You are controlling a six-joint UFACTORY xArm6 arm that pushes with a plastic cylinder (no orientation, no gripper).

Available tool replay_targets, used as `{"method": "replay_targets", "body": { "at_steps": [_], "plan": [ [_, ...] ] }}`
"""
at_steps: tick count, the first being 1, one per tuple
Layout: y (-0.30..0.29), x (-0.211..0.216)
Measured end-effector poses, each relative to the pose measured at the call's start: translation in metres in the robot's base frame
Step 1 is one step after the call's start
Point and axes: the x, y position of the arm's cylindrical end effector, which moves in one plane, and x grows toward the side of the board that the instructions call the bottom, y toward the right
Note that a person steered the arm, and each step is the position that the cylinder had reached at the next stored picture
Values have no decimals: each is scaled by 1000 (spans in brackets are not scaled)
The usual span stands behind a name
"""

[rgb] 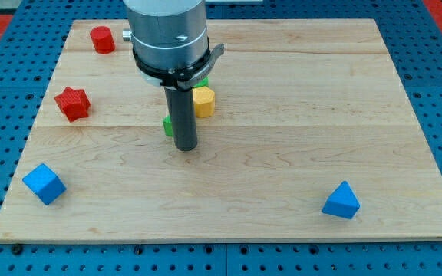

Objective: Make a group of red blocks yellow blocks and green blocks

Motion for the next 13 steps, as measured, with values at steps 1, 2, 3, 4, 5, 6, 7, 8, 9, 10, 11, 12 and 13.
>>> {"method": "replay_targets", "body": {
  "at_steps": [1, 2, 3, 4, 5, 6, 7, 8, 9, 10, 11, 12, 13],
  "plan": [
    [0, -11],
    [0, -19],
    [-13, -2],
    [-111, 6],
    [-201, -21],
    [-243, -30],
    [-188, -76],
    [-97, -83],
    [-113, -83],
    [-134, -112],
    [-98, -112],
    [-75, -112],
    [-66, -112]
  ]
}}
